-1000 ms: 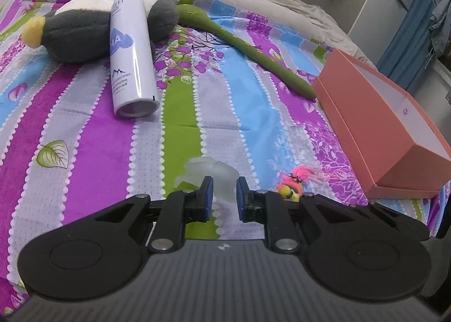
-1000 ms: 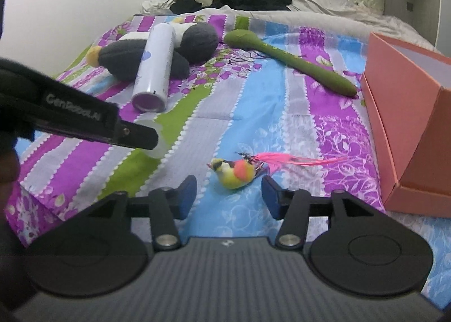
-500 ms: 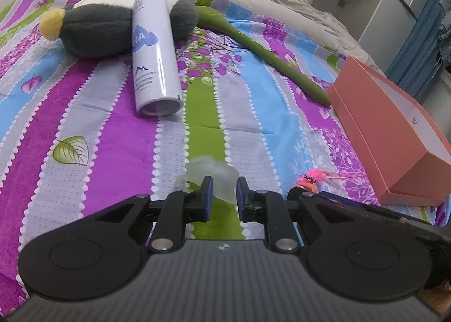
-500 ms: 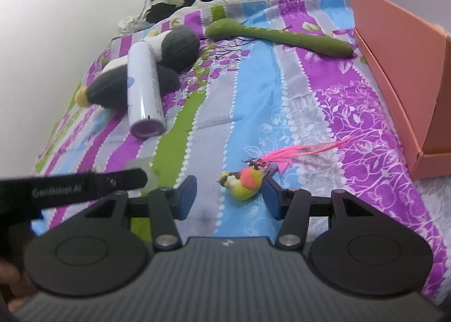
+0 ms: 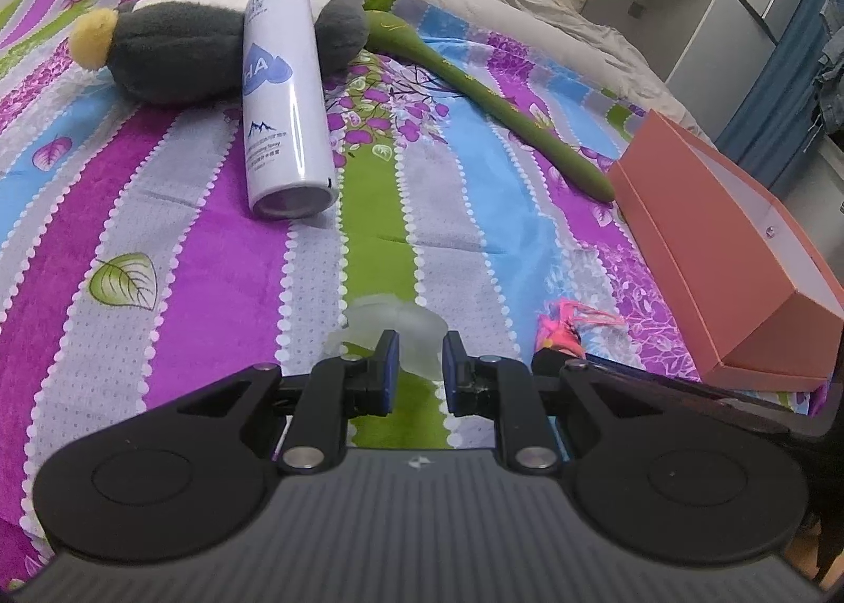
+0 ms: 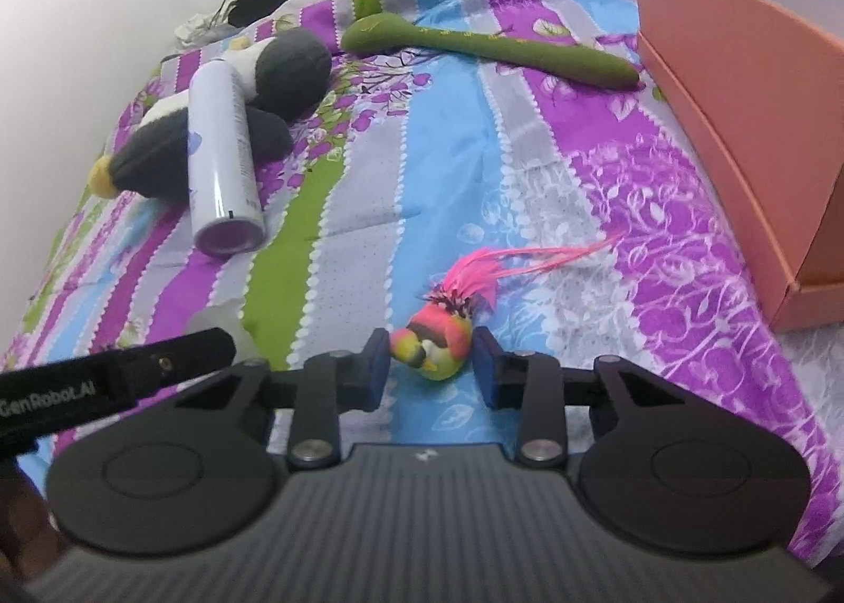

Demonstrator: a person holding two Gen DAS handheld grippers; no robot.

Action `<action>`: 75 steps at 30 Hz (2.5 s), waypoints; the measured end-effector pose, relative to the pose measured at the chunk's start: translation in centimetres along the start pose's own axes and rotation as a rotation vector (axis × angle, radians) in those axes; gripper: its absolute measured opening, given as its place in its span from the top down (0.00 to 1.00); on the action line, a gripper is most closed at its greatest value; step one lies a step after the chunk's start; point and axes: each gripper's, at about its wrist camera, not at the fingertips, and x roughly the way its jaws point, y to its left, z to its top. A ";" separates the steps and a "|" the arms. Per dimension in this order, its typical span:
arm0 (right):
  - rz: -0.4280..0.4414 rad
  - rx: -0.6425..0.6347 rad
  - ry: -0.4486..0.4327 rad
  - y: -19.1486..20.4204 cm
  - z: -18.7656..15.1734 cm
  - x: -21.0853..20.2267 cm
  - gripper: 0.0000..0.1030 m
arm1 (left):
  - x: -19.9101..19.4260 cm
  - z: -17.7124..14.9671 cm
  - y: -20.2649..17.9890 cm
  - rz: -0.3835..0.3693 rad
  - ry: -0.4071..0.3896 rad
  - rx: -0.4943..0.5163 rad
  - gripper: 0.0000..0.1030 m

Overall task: Organize soft objects
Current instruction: 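Carry the clear cup with the left tool while the right tool carries the bird toy over the box, then open both tools to drop the clear cup and bird toy into the box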

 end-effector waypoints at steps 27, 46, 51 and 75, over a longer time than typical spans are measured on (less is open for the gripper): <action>0.034 -0.111 -0.224 -3.4 10.6 -15.8 0.65 | -7.3 8.9 -14.1 -0.165 -0.112 0.165 0.80; -0.158 -0.075 -0.321 -14.8 18.5 -20.9 0.65 | -4.3 15.5 -31.6 -0.352 -0.111 0.283 0.80; -0.219 -0.013 -0.240 -18.9 18.3 -19.2 0.65 | 0.4 15.3 -34.3 -0.363 -0.038 0.300 0.80; -0.262 0.161 0.027 -27.4 14.9 -12.8 0.50 | 11.0 12.3 -36.8 -0.299 0.205 0.344 0.54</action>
